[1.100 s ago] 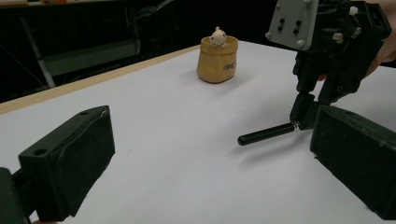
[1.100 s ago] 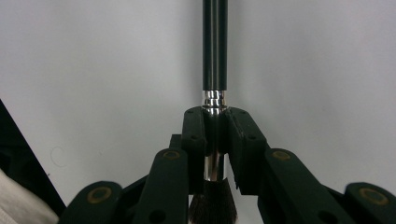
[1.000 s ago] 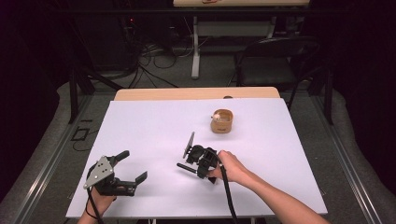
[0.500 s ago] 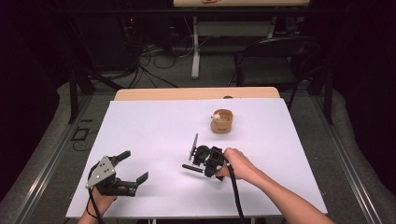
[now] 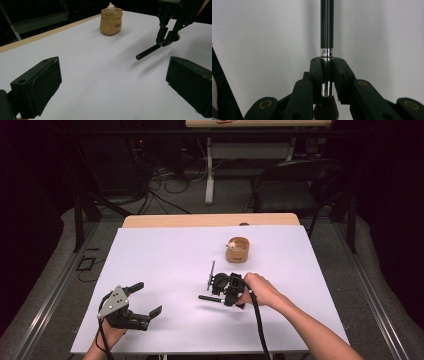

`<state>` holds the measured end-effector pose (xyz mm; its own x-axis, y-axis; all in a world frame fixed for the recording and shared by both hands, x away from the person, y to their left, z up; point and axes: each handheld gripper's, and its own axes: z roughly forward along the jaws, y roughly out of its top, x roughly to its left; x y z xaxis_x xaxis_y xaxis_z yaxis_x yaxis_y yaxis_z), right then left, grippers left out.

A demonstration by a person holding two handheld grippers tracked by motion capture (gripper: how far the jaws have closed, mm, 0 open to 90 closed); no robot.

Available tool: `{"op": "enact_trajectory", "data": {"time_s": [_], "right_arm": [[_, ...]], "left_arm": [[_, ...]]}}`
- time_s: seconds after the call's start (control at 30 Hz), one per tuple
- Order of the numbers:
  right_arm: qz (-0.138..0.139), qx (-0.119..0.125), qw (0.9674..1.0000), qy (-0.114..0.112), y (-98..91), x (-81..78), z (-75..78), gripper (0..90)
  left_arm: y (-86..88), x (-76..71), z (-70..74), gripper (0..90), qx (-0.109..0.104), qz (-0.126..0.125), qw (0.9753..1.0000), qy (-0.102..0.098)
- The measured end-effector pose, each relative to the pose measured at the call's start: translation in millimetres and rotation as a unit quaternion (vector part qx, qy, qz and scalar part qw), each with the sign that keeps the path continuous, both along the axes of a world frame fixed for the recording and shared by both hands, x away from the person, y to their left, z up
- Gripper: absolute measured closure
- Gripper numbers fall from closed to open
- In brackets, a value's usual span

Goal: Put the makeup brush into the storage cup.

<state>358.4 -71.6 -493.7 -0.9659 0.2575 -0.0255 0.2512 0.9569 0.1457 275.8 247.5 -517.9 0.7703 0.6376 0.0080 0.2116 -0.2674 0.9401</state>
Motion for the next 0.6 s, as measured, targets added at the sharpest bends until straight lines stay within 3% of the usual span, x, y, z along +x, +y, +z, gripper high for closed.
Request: {"op": "enact_trajectory", "data": {"time_s": [0.17,0.2,0.3,0.33,0.37,0.4,0.43,0.6], "right_arm": [[0.027,-0.005,0.9996,-0.008,-3.1,3.5,3.4,78.1],[0.032,-0.008,0.9994,-0.011,-3.0,3.5,3.9,78.2],[0.048,-0.015,0.9986,-0.017,-1.8,2.7,4.7,78.1],[0.048,-0.015,0.9986,-0.017,-1.8,2.7,4.7,78.1],[0.056,-0.019,0.9981,-0.019,-1.0,1.7,5.7,78.2],[0.059,-0.019,0.9979,-0.019,-0.8,1.5,6.4,78.2],[0.059,-0.019,0.9979,-0.019,-0.8,1.5,6.4,78.2],[0.074,-0.023,0.9966,-0.028,-0.7,0.8,10.3,78.2]], "left_arm": [[-6.8,7.4,7.4,0.7,0.042,-0.028,0.9983,0.029],[-13.1,11.8,11.2,0.2,0.075,-0.037,0.9953,0.048],[-20.6,19.0,14.1,0.2,0.108,-0.055,0.9907,0.062],[-20.6,19.0,14.1,0.2,0.108,-0.055,0.9907,0.062],[-27.2,23.2,16.9,0.2,0.132,-0.07,0.9864,0.068],[-30.6,24.9,18.7,0.3,0.143,-0.078,0.984,0.073],[-30.6,24.9,18.7,0.3,0.143,-0.078,0.984,0.073],[-45.6,36.1,30.1,0.3,0.198,-0.103,0.9707,0.09]]}}
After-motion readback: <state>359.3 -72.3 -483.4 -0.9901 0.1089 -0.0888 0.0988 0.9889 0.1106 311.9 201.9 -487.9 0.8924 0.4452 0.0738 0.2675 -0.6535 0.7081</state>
